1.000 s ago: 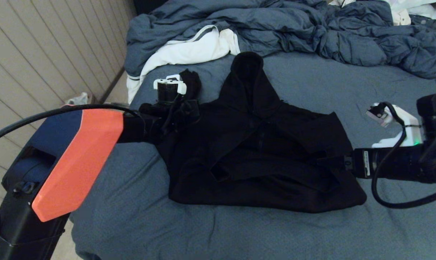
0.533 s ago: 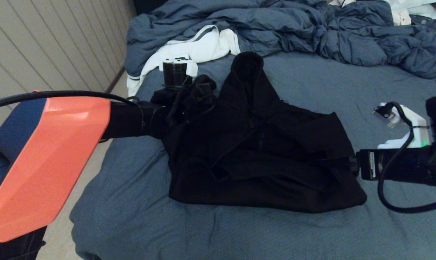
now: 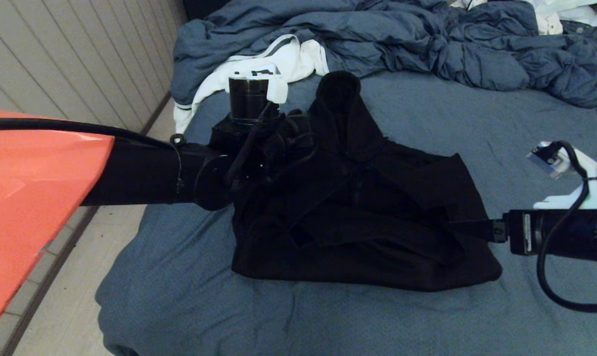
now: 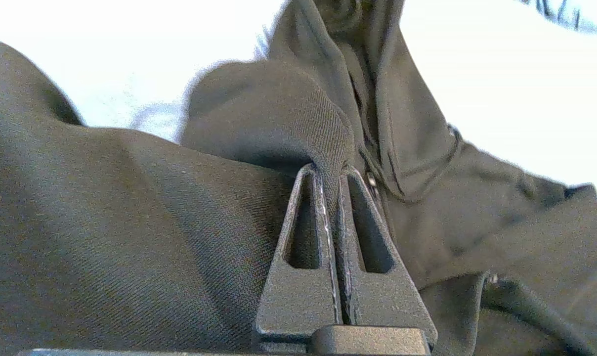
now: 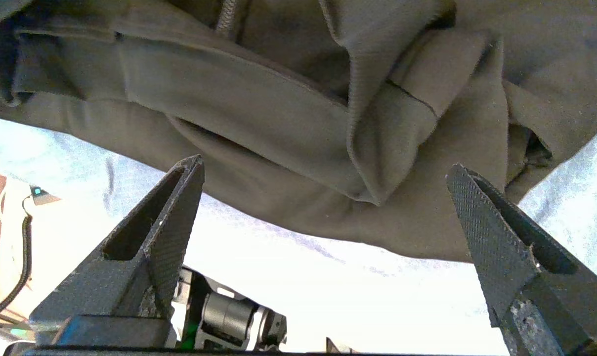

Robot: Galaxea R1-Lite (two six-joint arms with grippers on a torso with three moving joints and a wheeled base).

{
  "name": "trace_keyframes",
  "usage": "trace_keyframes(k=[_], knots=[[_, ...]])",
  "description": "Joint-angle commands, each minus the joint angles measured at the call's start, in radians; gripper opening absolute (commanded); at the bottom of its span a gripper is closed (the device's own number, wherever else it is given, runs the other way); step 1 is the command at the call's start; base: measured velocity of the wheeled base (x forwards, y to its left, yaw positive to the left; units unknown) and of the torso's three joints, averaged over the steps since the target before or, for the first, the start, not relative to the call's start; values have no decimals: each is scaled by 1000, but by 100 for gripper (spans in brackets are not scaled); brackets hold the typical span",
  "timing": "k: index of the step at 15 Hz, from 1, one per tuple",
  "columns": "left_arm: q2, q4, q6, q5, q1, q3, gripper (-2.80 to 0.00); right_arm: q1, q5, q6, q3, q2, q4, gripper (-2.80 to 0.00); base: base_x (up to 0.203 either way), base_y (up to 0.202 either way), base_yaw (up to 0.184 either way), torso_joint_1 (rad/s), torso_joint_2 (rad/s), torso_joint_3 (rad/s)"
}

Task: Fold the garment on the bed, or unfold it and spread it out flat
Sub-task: Fold the black sweatshirt

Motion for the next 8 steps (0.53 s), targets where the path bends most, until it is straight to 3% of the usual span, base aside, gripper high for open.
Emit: trace_keyframes(k=[1, 8], knots=[[-47, -7, -4, 1, -2, 38, -280, 3, 2, 1, 5, -14, 1, 0, 0, 0, 0, 0, 0, 0], [-66, -121, -4, -12, -19, 287, -280, 6, 2, 0, 5, -18, 1, 0, 0, 0, 0, 0, 0, 0]])
